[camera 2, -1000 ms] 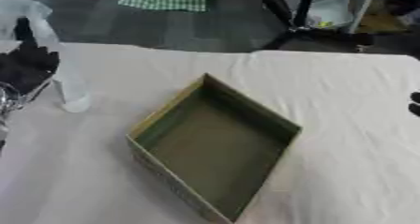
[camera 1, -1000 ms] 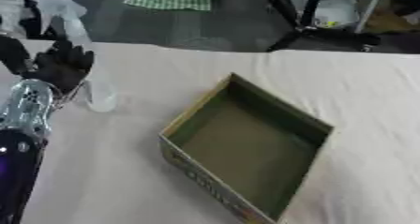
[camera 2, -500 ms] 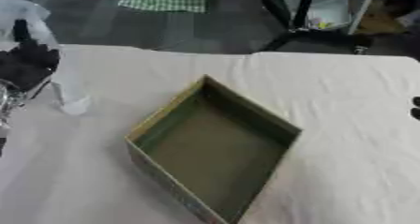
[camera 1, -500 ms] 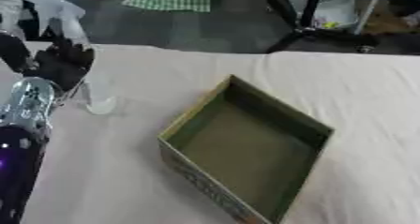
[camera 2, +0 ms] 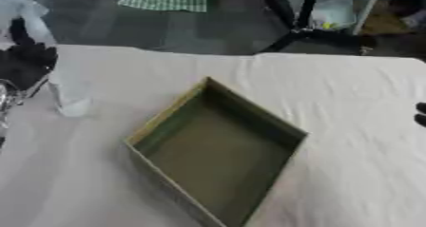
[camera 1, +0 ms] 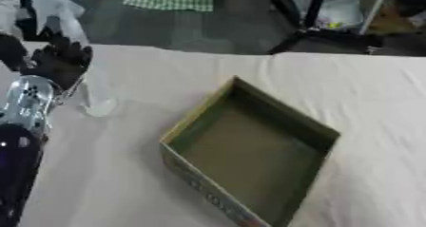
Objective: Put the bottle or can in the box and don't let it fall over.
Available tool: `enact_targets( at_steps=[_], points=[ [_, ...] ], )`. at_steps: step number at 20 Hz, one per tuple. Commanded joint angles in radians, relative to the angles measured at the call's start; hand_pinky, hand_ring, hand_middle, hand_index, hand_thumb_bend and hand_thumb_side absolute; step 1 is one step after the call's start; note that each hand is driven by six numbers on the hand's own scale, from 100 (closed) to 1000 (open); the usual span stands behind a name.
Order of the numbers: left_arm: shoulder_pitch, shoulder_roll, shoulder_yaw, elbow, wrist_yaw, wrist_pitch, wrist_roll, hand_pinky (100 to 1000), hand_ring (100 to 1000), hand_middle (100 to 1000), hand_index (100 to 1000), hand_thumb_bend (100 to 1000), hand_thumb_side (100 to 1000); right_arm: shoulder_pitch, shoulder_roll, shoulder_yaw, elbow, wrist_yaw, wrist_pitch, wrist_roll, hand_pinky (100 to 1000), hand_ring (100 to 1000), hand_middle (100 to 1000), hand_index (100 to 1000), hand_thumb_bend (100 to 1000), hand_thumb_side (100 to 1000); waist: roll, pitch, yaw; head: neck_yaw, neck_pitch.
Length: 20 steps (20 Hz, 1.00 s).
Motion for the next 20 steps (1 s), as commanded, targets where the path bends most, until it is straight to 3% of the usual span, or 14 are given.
enact_targets(
  at_steps=[1, 20],
  points=[
    [-0.030, 0.030, 0.010, -0.021, 0.009, -0.006, -0.003, 100, 100, 100, 995, 581, 1000, -0.007, -0.014, -0.005, -0.018, 0.007, 0.000, 0.005, 881, 833, 829, 895, 100, 743, 0.002, -0.012, -0.004, 0.006, -0.015],
    [-0.065, 0.037, 0.009, -0.100, 0.025, -0.021, 0.016, 100, 100, 100, 972, 571, 1000, 0.002, -0.014, -0.008, -0.018, 0.004, 0.006, 0.002, 883, 834, 829, 895, 100, 745, 0.004, -0.025, -0.005, 0.010, -0.012]
  ],
)
